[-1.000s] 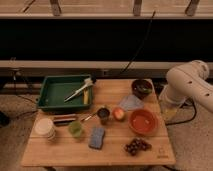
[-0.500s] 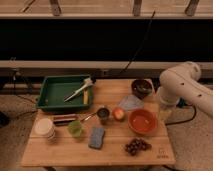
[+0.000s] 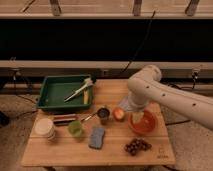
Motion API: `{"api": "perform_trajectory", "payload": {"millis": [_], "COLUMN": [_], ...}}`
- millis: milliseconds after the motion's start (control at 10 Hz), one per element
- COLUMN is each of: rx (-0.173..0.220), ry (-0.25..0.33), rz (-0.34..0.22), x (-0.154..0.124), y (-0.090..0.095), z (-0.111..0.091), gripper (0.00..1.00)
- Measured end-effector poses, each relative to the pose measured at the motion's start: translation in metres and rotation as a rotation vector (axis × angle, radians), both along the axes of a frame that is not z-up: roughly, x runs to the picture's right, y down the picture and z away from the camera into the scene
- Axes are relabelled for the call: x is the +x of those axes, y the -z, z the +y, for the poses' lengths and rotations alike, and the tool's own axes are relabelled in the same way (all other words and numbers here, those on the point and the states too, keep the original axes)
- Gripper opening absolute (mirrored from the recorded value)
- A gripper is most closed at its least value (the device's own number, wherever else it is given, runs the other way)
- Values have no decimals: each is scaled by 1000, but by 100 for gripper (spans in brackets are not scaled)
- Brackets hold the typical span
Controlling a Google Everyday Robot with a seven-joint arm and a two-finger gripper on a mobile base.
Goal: Place eraser in plastic cup
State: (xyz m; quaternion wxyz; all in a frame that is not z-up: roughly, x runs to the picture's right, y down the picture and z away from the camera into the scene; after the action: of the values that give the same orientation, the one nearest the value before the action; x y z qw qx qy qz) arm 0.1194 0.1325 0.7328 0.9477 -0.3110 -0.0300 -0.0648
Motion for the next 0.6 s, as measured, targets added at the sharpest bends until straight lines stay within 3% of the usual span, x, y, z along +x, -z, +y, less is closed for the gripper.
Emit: {"api": "perform_trajectory", "payload": {"millis": [600], "rx": [-44], "ry": [62], "rz": [-154], "x": [-149], "y": [-28], "z": [6], "gripper": [65]}}
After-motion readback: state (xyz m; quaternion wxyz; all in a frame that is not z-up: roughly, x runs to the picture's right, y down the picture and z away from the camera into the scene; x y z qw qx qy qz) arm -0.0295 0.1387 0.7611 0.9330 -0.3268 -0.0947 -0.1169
